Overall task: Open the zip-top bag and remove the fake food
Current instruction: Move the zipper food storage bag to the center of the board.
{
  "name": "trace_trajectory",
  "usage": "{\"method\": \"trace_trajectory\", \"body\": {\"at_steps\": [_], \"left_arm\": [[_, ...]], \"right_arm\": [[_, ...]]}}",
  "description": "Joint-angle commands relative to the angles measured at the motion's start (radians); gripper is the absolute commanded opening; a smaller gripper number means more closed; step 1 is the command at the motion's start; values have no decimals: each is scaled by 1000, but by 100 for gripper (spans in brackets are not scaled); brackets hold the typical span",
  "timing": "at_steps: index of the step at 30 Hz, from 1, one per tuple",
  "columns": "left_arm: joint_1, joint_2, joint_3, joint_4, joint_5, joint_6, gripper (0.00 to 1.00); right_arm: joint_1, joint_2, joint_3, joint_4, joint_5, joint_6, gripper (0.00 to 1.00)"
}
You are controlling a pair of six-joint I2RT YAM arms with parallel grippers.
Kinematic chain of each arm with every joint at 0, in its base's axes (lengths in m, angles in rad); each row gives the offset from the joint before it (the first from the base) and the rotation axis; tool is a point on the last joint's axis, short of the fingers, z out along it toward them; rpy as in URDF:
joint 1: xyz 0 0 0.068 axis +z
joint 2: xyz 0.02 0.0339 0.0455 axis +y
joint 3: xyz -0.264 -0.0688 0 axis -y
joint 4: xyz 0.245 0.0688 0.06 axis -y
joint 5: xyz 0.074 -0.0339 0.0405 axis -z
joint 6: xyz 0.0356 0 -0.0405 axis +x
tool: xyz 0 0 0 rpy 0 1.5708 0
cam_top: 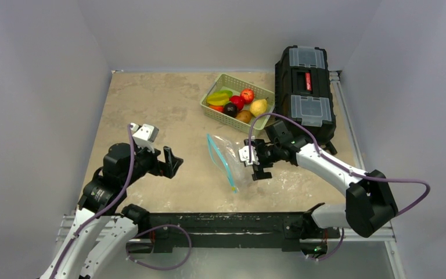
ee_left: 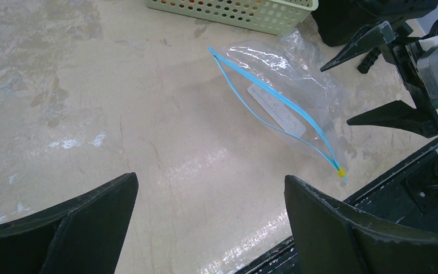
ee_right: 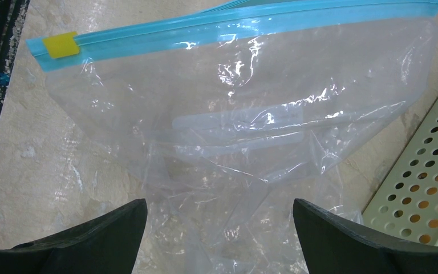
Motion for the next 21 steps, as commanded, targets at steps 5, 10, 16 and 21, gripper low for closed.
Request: {"method": "trace_trajectory", "body": {"at_steps": [5, 10, 16, 21], "left_arm": [[5, -8, -3, 1, -9, 9, 100], [5, -8, -3, 2, -10, 10, 100], [5, -8, -3, 2, -10, 10, 100], [5, -7, -3, 1, -10, 10, 100]], "right_arm": [[8, -7, 25, 41, -11, 28, 99], [8, -8, 23, 44, -14, 35, 99], [8, -5, 20, 49, -14, 40, 99], [8, -5, 20, 53, -18, 44, 99]]}}
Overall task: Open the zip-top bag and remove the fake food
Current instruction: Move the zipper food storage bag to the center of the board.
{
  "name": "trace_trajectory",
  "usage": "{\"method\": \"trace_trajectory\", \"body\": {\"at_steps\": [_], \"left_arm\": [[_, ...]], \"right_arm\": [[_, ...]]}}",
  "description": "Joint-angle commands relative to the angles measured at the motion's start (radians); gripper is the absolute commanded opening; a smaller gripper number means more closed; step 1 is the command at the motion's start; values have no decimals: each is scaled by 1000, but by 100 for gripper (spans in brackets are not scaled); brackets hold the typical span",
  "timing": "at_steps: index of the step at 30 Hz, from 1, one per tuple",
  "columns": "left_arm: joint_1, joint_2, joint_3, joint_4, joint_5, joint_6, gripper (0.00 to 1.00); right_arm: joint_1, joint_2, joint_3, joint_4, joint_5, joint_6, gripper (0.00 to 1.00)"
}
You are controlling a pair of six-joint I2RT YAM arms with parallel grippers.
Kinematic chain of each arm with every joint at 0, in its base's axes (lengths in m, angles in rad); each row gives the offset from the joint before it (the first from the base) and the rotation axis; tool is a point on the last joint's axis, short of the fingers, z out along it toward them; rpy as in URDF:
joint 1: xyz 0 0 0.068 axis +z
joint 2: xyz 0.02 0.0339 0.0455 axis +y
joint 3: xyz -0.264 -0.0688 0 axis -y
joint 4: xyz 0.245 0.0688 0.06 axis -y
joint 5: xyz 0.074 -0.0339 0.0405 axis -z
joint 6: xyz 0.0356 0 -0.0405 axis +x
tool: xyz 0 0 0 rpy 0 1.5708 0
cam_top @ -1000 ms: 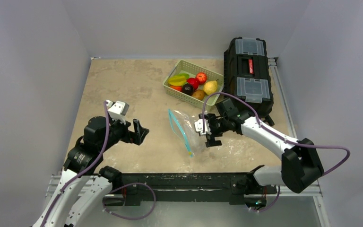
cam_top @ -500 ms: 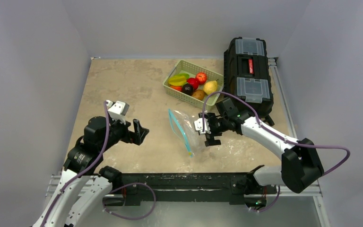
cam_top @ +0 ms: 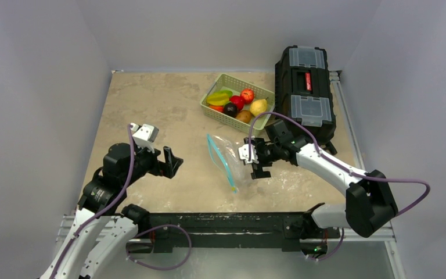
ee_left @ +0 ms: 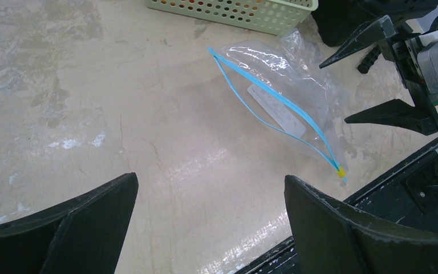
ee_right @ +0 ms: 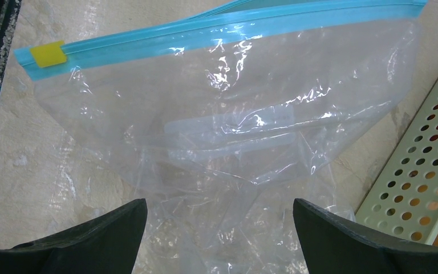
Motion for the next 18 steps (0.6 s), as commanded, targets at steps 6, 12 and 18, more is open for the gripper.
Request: {"method": "trace_trajectory", "body": {"at_steps": [6, 12, 18], "left_arm": [[5, -6, -3, 1, -10, 10, 100], [5, -7, -3, 3, -4, 9, 100], [5, -9, -3, 3, -3, 10, 100]], "right_arm": [[7, -2, 20, 21, -30, 22, 99], [7, 2, 20, 21, -36, 28, 99], [7, 3, 20, 21, -37, 31, 99]]}}
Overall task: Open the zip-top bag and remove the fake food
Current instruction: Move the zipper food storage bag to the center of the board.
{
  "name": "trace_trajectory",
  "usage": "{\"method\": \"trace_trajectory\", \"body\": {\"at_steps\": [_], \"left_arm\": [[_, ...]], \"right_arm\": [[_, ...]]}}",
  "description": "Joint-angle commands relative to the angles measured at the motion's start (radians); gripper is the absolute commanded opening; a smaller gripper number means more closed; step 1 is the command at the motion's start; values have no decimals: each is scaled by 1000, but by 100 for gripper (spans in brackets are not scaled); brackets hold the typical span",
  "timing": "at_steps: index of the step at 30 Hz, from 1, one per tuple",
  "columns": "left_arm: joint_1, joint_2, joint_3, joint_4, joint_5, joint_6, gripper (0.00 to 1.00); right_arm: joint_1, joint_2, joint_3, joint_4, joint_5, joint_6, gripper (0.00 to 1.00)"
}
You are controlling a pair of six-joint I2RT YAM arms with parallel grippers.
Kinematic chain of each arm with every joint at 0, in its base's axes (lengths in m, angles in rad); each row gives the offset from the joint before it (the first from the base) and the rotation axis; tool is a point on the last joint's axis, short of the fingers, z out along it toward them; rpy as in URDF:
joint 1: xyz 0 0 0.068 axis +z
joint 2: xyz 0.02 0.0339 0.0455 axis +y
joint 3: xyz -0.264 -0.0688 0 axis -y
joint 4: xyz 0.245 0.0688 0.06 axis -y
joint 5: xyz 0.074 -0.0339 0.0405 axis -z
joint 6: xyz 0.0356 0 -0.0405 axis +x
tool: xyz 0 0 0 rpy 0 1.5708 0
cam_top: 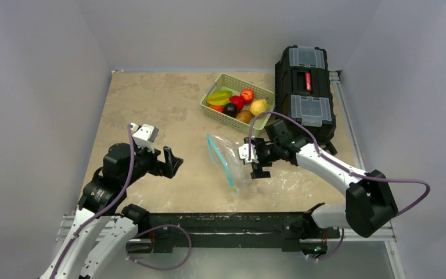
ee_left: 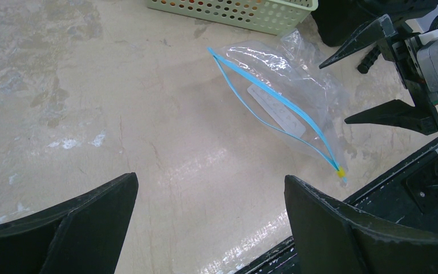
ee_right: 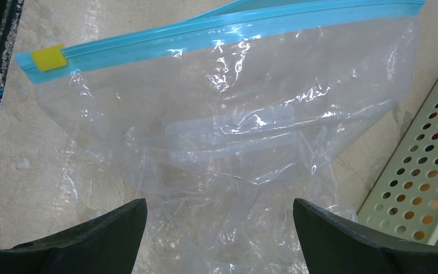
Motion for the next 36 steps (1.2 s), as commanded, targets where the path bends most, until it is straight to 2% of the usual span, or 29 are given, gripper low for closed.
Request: {"method": "trace_trajectory", "body": {"at_steps": [1, 12, 20, 28, 32, 34, 36], "left_arm": [[5, -9, -3, 2, -3, 11, 100], [5, -10, -5, 2, -3, 8, 100], [5, -9, -5, 2, -3, 8, 100], [5, -9, -5, 2, -5, 8, 100], [5, -11, -5, 1, -7, 8, 100], [5, -11, -5, 1, -7, 8, 100], [5, -12, -5, 1, -7, 8, 100]], "right_arm": [[7, 2, 22, 17, -34, 15, 99], [6, 16, 28, 19, -68, 41, 99], [7, 28, 29, 94, -22, 142, 98], [7, 83, 54, 119, 9, 214, 73], [7, 101, 57, 117, 17, 216, 57], [7, 109, 60, 117, 26, 220, 45], [7, 115, 64, 112, 34, 222, 37]]}}
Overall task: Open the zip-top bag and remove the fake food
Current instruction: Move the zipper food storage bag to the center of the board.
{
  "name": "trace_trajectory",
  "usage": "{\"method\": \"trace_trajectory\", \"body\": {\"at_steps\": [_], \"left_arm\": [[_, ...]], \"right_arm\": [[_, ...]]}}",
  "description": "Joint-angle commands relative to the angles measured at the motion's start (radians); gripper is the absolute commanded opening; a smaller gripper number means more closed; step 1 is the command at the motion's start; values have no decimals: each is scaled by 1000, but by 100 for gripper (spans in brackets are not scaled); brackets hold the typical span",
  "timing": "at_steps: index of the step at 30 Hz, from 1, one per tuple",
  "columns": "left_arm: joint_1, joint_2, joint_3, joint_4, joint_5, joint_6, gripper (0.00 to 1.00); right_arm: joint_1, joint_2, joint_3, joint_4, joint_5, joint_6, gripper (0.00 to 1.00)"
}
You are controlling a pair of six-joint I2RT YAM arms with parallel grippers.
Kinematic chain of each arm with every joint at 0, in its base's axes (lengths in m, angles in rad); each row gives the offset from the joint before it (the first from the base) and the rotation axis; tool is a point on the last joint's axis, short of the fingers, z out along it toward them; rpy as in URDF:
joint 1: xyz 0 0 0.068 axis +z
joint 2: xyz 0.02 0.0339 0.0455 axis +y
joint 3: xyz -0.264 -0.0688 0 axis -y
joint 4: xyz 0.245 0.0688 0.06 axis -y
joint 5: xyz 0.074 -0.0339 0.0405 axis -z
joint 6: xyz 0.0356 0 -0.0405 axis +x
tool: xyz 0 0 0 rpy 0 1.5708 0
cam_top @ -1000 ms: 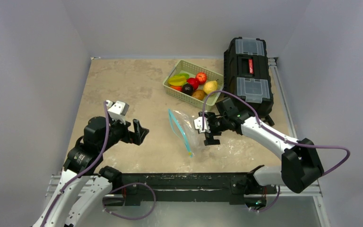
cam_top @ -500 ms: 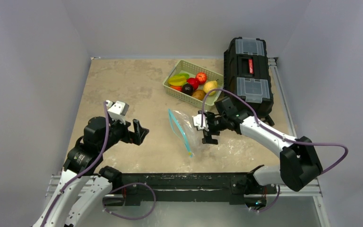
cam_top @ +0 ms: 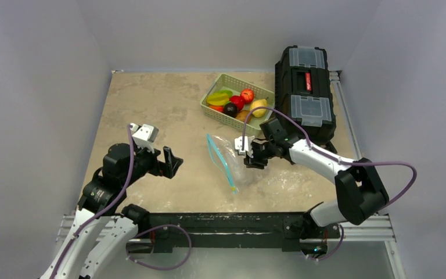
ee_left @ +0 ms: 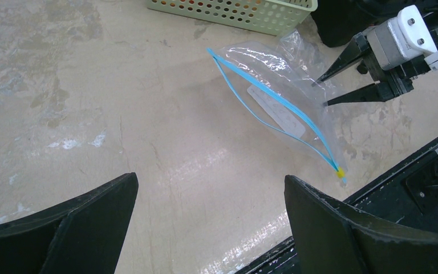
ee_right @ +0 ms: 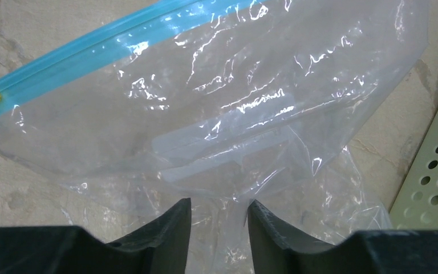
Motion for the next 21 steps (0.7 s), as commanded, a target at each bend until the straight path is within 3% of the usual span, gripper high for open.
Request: {"method": "trace_trajectory", "body": {"at_steps": [1, 5, 8, 21], "left_arm": [[5, -9, -5, 1, -7, 8, 100], [5, -11, -5, 1, -10, 9, 100], [5, -11, -5, 1, -9, 9, 100], [5, -16, -5, -9, -22, 14, 100]], "right_arm": [[8, 9, 52, 19, 23, 22, 33], [7, 8, 52, 25, 44, 35, 16], [6, 5, 54, 22, 51, 41, 11], [7, -54, 97, -187, 115, 5, 4]]}}
